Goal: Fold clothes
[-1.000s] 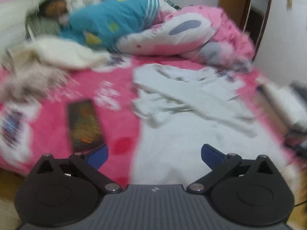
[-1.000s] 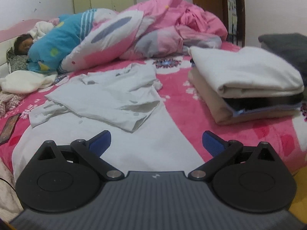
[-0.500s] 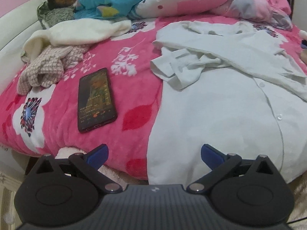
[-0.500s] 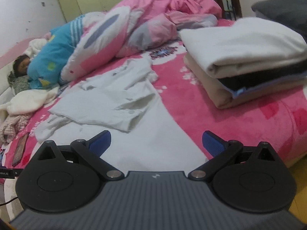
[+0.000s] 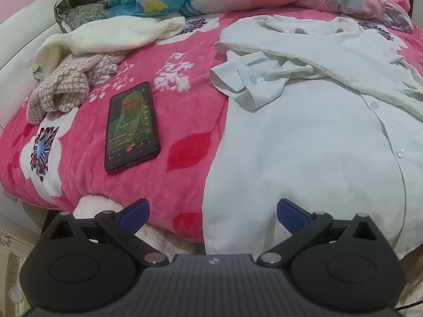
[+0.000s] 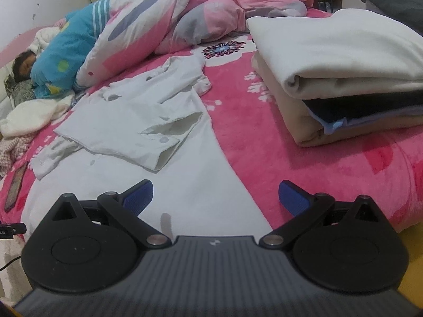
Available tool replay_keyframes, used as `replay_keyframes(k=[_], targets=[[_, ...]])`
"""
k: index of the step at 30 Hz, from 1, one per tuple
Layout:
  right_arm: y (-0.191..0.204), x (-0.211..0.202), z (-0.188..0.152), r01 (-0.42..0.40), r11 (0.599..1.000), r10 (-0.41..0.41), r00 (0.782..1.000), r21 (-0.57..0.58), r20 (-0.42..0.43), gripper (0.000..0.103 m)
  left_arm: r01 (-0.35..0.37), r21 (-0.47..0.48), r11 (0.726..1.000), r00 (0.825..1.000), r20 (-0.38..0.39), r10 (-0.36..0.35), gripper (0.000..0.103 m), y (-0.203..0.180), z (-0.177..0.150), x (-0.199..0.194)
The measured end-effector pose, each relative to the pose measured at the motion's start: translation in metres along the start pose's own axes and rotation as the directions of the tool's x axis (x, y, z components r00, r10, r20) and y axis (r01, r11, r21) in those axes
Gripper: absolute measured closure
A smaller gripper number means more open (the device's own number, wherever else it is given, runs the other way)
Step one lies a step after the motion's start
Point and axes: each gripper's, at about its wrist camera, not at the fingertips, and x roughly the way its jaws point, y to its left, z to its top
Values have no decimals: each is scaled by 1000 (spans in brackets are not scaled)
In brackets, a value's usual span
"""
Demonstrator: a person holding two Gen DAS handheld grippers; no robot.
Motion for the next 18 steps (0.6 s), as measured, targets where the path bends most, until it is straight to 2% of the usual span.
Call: replay_keyframes(k=[18], targets=[[3, 12, 1, 42, 999, -43, 998, -20, -54, 1, -1, -7, 1000, 1000, -25, 1, 0, -1, 0, 10]])
